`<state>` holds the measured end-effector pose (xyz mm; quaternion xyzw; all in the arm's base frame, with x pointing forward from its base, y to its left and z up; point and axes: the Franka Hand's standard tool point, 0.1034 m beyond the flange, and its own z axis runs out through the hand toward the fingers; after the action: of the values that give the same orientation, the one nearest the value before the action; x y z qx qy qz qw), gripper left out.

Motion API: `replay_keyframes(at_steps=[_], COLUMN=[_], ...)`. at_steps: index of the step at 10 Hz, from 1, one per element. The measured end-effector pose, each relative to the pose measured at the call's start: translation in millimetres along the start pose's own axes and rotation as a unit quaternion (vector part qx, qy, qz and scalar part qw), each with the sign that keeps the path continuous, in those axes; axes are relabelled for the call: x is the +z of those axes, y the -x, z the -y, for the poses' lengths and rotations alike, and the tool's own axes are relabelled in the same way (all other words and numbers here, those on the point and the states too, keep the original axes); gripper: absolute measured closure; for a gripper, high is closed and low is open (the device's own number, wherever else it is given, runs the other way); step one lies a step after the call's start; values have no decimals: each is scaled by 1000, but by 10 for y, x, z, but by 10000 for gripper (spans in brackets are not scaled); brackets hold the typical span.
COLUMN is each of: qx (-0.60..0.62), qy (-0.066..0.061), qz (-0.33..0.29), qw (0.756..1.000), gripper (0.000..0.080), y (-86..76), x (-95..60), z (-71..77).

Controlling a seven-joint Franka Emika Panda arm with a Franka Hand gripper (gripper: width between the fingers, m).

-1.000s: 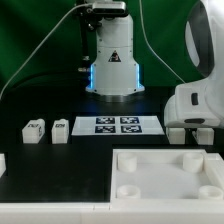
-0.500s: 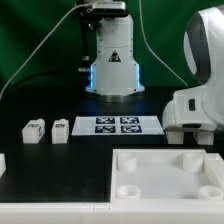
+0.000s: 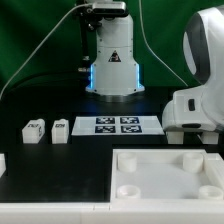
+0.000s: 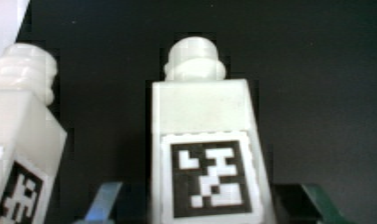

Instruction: Assemble one leg

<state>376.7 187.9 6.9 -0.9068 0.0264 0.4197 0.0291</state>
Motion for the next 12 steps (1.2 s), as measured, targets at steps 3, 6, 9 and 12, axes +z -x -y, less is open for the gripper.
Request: replay_keyframes(at_steps=[3,6,9,12], qx=[0,0,-38,-50], qy=[0,0,4,-17], qz=[0,0,-35,-167], qw=[1000,1000,999,985], gripper=[508,508,507,507], y=[0,-1,58,297], x=[0,-1,-588,-1380], z=[-1,-2,-154,-376])
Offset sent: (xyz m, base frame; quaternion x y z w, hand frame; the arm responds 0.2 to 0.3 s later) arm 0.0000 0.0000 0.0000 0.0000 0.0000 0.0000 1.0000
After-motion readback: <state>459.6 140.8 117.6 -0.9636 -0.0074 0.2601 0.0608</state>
